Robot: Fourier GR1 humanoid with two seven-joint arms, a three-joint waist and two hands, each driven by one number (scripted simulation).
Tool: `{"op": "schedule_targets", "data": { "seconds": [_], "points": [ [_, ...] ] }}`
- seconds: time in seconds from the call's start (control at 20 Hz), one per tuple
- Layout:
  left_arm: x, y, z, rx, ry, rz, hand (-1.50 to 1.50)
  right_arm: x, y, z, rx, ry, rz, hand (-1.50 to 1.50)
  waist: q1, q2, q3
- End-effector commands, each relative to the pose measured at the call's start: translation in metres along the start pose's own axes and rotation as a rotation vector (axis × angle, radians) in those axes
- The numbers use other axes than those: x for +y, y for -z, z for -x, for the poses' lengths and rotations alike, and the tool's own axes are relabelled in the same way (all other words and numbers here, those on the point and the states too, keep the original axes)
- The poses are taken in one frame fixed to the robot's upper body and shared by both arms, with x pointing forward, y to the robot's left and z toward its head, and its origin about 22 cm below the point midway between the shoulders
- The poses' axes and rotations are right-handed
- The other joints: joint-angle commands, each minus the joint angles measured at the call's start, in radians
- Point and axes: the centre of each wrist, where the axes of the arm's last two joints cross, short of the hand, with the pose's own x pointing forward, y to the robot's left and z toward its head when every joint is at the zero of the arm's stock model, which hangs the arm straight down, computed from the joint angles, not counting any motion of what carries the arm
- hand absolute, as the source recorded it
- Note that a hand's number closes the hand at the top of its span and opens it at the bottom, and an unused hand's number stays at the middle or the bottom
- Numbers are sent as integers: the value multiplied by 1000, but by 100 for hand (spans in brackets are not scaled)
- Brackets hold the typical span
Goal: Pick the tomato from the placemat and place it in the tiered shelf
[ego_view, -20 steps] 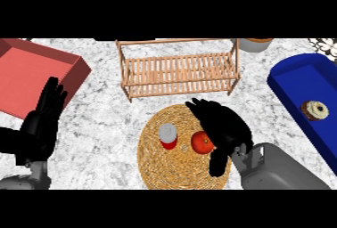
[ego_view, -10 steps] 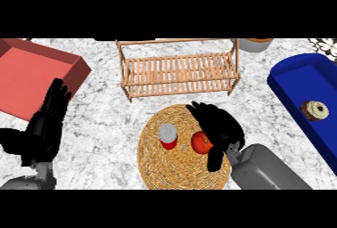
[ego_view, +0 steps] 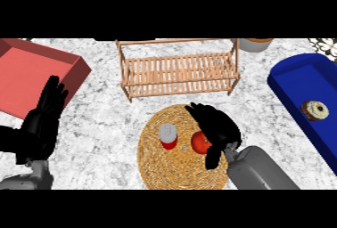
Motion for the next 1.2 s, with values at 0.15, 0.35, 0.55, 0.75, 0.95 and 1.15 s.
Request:
{"op": "schedule_targets", "data": {
  "seconds": [0.15,0.35,0.55,0.75,0.95,1.15],
  "points": [
    [6,-15,6,2,10,-21,0,13,5,2,-4,8,-1,-150,1,0,0],
    [-7,0,-6,1,23,-28,0,33,11,8,-1,10,-65,-150,-1,0,0],
    [4,-2,16,14,16,-8,0,44,18,1,-25,-43,-113,150,-1,0,0],
    [0,14,3,17,-12,-6,0,41,21,25,-85,-138,-3,150,-3,1,0],
    [-9,-1,-8,-4,4,3,0,35,30,14,-97,-158,76,150,0,0,0],
    [-15,9,8,20,6,12,0,54,16,-54,75,-72,118,150,0,1,0]
  ]
}}
